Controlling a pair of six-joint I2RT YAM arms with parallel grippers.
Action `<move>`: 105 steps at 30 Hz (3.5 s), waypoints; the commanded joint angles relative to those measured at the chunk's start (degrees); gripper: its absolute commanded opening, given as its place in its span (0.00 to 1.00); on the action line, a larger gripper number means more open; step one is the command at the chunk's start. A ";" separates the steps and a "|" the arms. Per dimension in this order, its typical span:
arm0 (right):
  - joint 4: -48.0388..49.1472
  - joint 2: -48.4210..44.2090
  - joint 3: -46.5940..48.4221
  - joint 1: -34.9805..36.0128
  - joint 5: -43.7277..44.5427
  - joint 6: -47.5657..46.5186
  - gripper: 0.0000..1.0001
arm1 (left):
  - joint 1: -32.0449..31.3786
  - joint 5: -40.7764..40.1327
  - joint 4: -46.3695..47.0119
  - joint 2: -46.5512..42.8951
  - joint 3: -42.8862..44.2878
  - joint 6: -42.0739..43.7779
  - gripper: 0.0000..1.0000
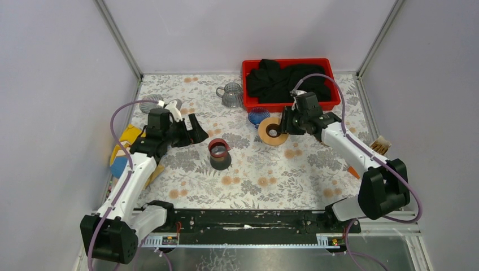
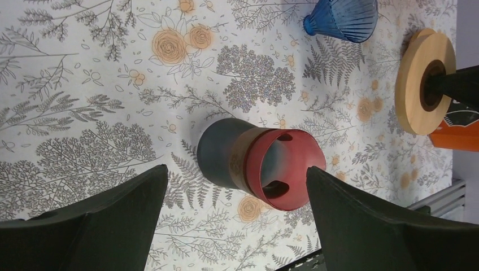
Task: Place the coffee filter in the dripper
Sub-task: Pick up the dripper holder from the center of the board, then place the dripper holder onto the coffee server.
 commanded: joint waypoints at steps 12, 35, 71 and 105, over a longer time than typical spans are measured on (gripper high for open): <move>-0.28 4.74 14.74 14.48 -4.22 -0.90 0.31 | 3.86 9.81 8.79 -4.44 -4.35 -7.15 1.00; -3.73 22.01 31.54 27.31 -4.45 -3.71 0.33 | 8.29 7.00 2.45 -5.24 -2.52 -1.74 1.00; -5.60 23.82 34.13 29.23 -1.99 -4.78 0.62 | 8.57 11.22 3.12 -4.44 -4.06 -0.84 1.00; -4.98 13.69 29.81 25.56 10.75 -11.96 0.86 | 8.47 13.13 3.17 -1.27 1.78 -1.46 1.00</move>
